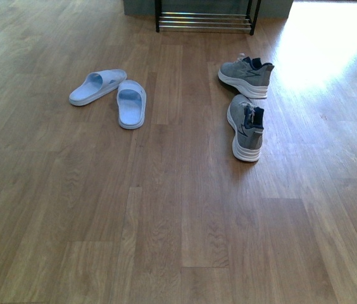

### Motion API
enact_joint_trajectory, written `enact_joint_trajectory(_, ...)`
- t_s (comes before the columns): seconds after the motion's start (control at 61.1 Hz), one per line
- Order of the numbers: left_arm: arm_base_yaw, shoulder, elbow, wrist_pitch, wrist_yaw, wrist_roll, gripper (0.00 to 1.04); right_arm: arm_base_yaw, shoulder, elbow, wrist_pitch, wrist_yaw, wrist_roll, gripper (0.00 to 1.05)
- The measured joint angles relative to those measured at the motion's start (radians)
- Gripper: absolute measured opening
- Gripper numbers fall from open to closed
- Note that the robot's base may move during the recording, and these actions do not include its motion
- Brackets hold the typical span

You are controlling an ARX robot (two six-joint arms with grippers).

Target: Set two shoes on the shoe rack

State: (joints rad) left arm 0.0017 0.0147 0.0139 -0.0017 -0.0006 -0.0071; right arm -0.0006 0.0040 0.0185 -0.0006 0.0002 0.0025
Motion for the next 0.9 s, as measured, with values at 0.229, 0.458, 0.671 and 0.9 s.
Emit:
enact_joint_trajectory(0.229,0.0,0.0,0.0,0.0,0.0,0.0,0.95,0.0,0.0,0.0,0.0,0.0,0.0,0.95)
enact_joint_trajectory(0.458,0.0,0.0,0.0,0.0,0.0,0.0,0.95,0.0,0.0,0.0,0.0,0.0,0.0,0.95)
enact_joint_trajectory(0.671,0.0,0.0,0.0,0.0,0.0,0.0,0.95,0.0,0.0,0.0,0.0,0.0,0.0,0.95)
enact_joint_trajectory(0.9,0.0,0.0,0.0,0.0,0.0,0.0,0.95,0.0,0.0,0.0,0.0,0.0,0.0,0.95)
